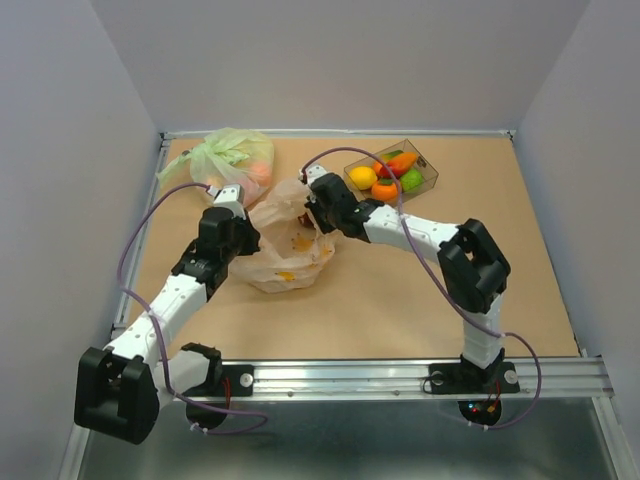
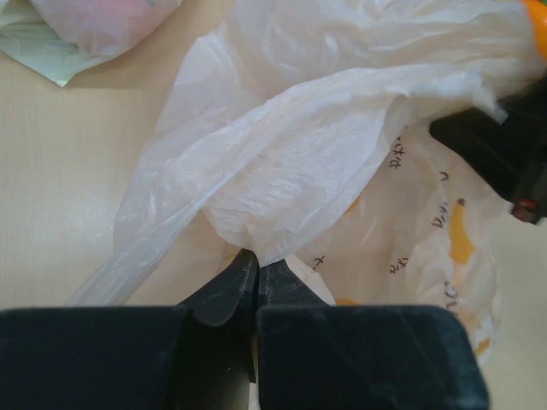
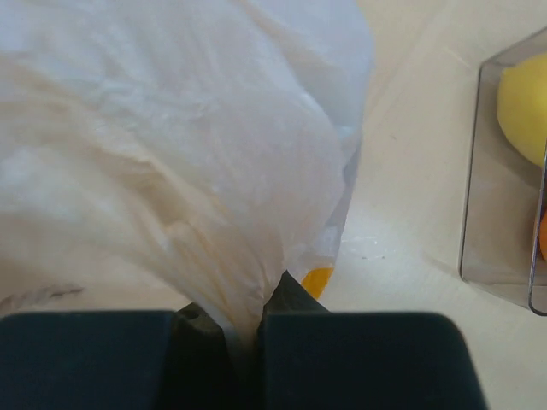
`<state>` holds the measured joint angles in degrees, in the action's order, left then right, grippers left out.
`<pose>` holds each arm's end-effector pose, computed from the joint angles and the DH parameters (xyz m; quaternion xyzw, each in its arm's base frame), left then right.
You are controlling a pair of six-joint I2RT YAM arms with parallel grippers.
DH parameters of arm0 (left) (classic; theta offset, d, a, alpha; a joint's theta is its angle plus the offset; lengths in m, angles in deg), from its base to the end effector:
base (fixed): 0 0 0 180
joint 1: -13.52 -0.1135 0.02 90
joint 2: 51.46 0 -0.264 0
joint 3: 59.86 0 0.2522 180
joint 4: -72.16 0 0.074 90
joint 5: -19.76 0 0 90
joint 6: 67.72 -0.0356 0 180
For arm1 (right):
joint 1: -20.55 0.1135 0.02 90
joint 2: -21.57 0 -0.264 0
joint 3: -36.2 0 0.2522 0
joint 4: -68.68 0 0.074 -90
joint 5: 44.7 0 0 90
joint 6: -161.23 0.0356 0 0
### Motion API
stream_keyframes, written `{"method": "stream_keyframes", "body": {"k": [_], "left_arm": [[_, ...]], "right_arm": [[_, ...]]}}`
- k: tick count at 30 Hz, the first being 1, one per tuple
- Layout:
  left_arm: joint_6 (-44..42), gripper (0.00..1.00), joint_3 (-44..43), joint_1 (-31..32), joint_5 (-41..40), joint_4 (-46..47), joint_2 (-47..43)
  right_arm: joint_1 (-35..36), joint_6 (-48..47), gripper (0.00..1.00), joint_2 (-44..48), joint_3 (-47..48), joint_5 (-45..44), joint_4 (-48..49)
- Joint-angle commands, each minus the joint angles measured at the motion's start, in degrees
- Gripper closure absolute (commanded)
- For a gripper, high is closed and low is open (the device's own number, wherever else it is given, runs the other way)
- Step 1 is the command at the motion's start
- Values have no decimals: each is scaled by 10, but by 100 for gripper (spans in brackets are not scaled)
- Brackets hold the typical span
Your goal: Untie the knot of the plastic bag and take out the fruit
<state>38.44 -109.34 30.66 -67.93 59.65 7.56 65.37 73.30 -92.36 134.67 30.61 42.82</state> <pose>0.2235 -0.0704 0.2569 0.0184 0.8290 -0.1761 0.5305 0.3267 0.3119 0.2160 -0.2803 0.8607 0.0558 0.4214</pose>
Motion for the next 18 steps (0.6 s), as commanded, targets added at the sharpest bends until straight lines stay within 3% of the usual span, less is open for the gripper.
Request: {"method": "stream_keyframes", "body": {"k": [1,7,12,18], "left_arm": [[0,96,-3,-2,11,25,17],[7,96,-9,-2,4,13,43],[9,96,-10,-2,2,10,46],[11,98,-7,-2,-11,9,31]], "right_arm": [[40,-39,100,117,49,93,6],[123,-38,100,168,55,92,-40],[121,-6,100,164,-4,-44,-39],[58,60,99,138,-46,-45,-28]]}}
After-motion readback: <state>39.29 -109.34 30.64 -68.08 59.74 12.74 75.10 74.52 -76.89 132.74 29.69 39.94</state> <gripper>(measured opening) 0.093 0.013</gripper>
